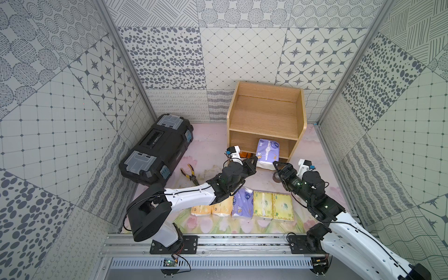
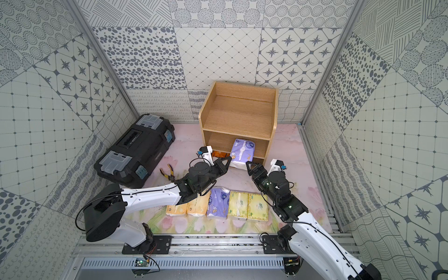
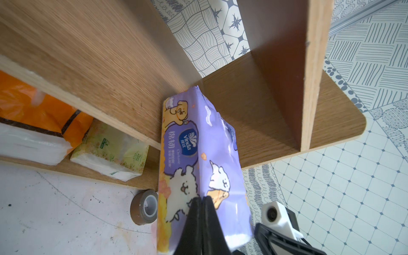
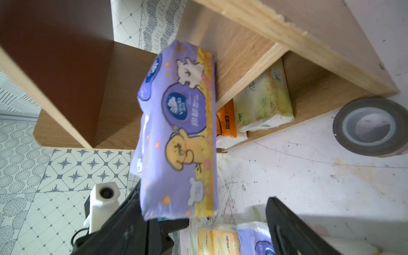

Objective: Remove the tissue boxes from the shelf
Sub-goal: Pick up a box of tissues from the shelf.

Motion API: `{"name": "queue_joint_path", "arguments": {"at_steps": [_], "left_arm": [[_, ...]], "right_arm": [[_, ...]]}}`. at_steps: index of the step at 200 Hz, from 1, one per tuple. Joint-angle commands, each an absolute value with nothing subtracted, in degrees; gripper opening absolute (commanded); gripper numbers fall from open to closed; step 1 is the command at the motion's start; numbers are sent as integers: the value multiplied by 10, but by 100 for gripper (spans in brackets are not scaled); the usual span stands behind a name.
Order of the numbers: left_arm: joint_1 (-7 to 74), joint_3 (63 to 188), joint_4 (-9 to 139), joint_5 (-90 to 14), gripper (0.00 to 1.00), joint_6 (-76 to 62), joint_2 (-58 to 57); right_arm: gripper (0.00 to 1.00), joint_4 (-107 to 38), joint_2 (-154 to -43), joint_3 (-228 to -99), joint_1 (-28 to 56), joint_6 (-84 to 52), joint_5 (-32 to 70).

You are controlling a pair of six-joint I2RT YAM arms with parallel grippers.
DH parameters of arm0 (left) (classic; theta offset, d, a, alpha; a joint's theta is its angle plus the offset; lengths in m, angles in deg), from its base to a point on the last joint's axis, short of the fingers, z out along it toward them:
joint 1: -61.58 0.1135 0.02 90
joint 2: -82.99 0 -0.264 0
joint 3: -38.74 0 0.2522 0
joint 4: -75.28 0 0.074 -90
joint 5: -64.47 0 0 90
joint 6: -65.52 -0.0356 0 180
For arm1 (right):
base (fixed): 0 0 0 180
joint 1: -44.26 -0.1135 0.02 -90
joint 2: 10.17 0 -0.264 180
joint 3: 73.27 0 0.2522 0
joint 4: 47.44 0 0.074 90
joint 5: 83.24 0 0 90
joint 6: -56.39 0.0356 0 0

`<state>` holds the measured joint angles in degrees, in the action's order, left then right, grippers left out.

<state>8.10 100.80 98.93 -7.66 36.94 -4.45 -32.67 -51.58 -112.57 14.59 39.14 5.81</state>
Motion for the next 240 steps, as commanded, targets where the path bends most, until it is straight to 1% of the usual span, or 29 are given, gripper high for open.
{"name": "queue_joint_path", "arguments": {"at_steps": [1,10,32,66,97,107,118,139,147,153,163,176,196,221,240], "left_arm": [[74,994,1002,-53,0,398,-32],[71,992,1000,-52,0,402,-31],[67,988,995,-48,0,409,-28],[63,984,988,-47,0,421,-21],[62,983,984,-53,0,428,-11],[63,983,986,-61,5,428,-7],[62,982,986,-68,15,424,0],[62,971,973,-67,45,419,26],[62,964,963,-63,55,418,42],[63,958,955,-60,61,418,56],[63,946,937,-52,68,416,83],[61,928,904,-39,73,408,124],[63,905,819,-10,76,384,190],[82,865,730,23,77,366,282],[104,850,642,44,77,356,354]], "right_arm": [[93,-451,-545,-1114,155,410,87],[92,-470,-558,-1113,156,412,92],[84,-491,-581,-1119,157,409,97],[63,-503,-589,-1121,158,398,90],[50,-500,-584,-1124,159,384,101],[47,-487,-580,-1128,159,376,105],[45,-470,-574,-1134,159,366,109],[41,-448,-559,-1138,158,355,120],[40,-441,-552,-1139,158,352,125],[39,-433,-548,-1140,159,350,129],[39,-420,-538,-1141,158,346,139],[37,-409,-531,-1142,156,340,155],[34,-392,-520,-1144,129,312,165],[33,-359,-520,-1163,52,273,130],[33,-362,-537,-1176,-12,261,93]]}}
